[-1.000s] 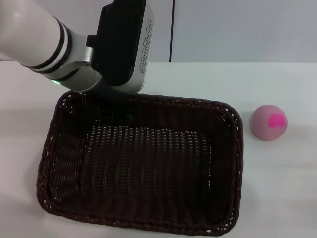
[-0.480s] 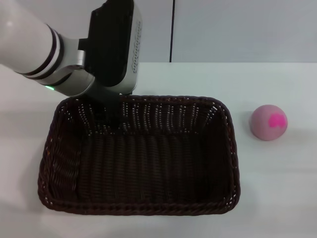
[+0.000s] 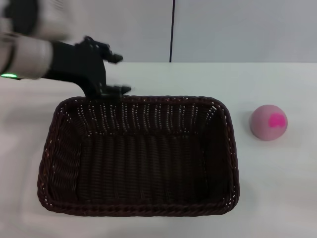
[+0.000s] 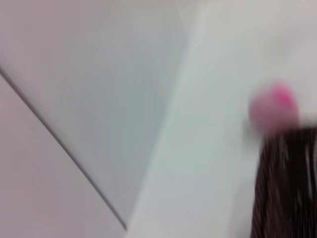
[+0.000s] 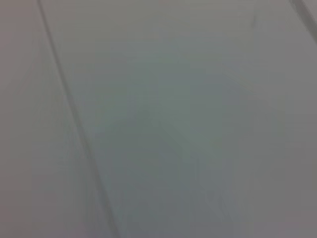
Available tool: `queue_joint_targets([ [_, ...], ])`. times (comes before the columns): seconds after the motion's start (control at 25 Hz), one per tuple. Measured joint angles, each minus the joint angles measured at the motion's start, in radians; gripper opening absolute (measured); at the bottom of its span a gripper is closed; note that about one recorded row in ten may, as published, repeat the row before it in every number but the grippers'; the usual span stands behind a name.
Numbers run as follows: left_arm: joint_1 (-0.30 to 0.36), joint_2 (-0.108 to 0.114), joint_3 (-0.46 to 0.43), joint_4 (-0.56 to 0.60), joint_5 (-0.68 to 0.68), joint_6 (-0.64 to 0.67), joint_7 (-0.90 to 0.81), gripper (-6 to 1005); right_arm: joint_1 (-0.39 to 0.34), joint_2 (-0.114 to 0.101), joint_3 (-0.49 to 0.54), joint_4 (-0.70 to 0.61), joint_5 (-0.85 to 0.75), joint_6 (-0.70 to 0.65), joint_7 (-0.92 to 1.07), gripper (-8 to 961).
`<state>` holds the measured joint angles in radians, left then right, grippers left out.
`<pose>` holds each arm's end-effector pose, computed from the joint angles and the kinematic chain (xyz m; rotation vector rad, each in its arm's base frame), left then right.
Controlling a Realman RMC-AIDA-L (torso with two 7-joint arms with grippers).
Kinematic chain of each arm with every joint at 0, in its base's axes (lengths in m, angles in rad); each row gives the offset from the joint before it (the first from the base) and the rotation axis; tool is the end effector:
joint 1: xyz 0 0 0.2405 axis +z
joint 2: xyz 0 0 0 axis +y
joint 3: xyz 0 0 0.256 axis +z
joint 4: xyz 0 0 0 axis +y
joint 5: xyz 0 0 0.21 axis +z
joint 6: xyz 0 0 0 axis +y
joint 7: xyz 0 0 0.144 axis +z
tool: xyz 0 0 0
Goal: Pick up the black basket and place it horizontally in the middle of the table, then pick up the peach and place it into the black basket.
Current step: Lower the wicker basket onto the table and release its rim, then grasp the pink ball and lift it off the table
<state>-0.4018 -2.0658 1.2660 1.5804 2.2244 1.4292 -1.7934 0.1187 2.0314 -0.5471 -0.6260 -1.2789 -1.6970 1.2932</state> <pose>-0.1594 0.3442 0.0448 -2.7060 0.0408 0.0528 0.3453 0.2352 0.1160 -1.8466 0.6616 1.2360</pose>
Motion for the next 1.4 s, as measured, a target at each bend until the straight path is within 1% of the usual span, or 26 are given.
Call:
queue_joint_targets([
  [0.04,0.018,0.0,-0.021,-0.001,-0.048,-0.001,0.016,673,-0.004,-0.003,0.017,-0.064,-0.049,0.003,0.065,541],
  [0.08,0.052,0.001,-0.061,-0.004,-0.138,-0.007,0.045,672,-0.002,-0.006,0.057,-0.16,-0.137,0.003,0.182,540],
  [0.12,0.079,0.001,-0.085,-0.009,-0.2,-0.011,0.066,671,0.005,-0.01,0.089,-0.249,-0.218,-0.003,0.282,539],
  [0.16,0.079,0.001,-0.085,-0.009,-0.2,-0.011,0.066,671,0.028,-0.023,0.121,-0.397,-0.365,-0.019,0.47,538],
  [0.2,0.101,0.001,-0.103,-0.016,-0.258,-0.017,0.083,670,0.028,-0.023,0.121,-0.397,-0.365,-0.019,0.47,537],
  [0.24,0.165,0.001,-0.144,-0.05,-0.407,-0.037,0.144,669,0.046,-0.032,0.126,-0.467,-0.444,-0.028,0.56,536],
  [0.28,0.185,0.0,-0.155,-0.066,-0.454,-0.043,0.167,668,0.062,-0.04,0.126,-0.516,-0.507,-0.036,0.627,536],
  [0.32,0.213,0.0,-0.165,-0.1,-0.519,-0.055,0.2,667,0.089,-0.051,0.126,-0.578,-0.591,-0.047,0.714,535],
  [0.36,0.252,0.0,-0.177,-0.173,-0.645,-0.07,0.257,666,0.143,-0.067,0.121,-0.645,-0.734,-0.075,0.845,534],
  [0.4,0.252,0.0,-0.177,-0.173,-0.645,-0.07,0.257,666,0.143,-0.067,0.121,-0.645,-0.734,-0.075,0.845,533],
  [0.44,0.269,0.001,-0.184,-0.227,-0.713,-0.071,0.301,666,0.178,-0.075,0.119,-0.662,-0.811,-0.093,0.9,532],
  [0.52,0.294,0.002,-0.201,-0.346,-0.841,-0.059,0.397,666,0.238,-0.078,0.11,-0.651,-0.926,-0.113,0.942,530],
  [0.56,0.31,0.002,-0.208,-0.433,-0.915,-0.043,0.47,666,0.3,-0.075,0.099,-0.602,-1.028,-0.109,0.949,530],
  [0.6,0.31,0.002,-0.208,-0.433,-0.915,-0.043,0.47,666,0.3,-0.075,0.099,-0.602,-1.028,-0.109,0.949,529],
  [0.68,0.32,0.001,-0.21,-0.519,-0.979,-0.023,0.528,666,0.369,-0.072,0.084,-0.498,-1.126,-0.072,0.943,527],
  [0.72,0.322,0.0,-0.21,-0.563,-1.006,-0.01,0.552,666,0.398,-0.072,0.072,-0.43,-1.149,-0.048,0.926,526],
  [0.76,0.32,0.0,-0.211,-0.64,-1.05,0.025,0.595,666,0.43,-0.07,0.042,-0.336,-1.162,0.003,0.902,525],
  [0.8,0.32,0.0,-0.211,-0.64,-1.05,0.025,0.595,666,0.43,-0.07,0.042,-0.336,-1.162,0.003,0.902,524],
  [0.84,0.32,0.0,-0.211,-0.659,-1.06,0.036,0.605,666,0.443,-0.066,0.013,-0.29,-1.163,0.049,0.895,523],
  [0.92,0.32,0.0,-0.21,-0.688,-1.069,0.056,0.622,666,0.453,-0.059,-0.033,-0.251,-1.163,0.115,0.891,522],
  [0.96,0.321,0.0,-0.21,-0.692,-1.07,0.059,0.624,666,0.461,-0.049,-0.084,-0.222,-1.162,0.18,0.888,521],
  [1.0,0.322,-0.001,-0.208,-0.696,-1.07,0.062,0.625,666,0.461,-0.049,-0.084,-0.222,-1.162,0.18,0.888,520],
  [1.16,0.32,-0.002,-0.202,-0.715,-1.071,0.063,0.625,666,0.484,-0.04,-0.12,-0.16,-1.166,0.273,0.886,517],
  [1.2,0.316,-0.002,-0.203,-0.722,-1.071,0.064,0.625,666,0.484,-0.04,-0.12,-0.16,-1.166,0.273,0.886,516],
  [1.4,0.304,0.0,-0.208,-0.736,-1.071,0.056,0.625,666,0.484,-0.021,-0.116,-0.15,-1.132,0.309,0.847,511],
])
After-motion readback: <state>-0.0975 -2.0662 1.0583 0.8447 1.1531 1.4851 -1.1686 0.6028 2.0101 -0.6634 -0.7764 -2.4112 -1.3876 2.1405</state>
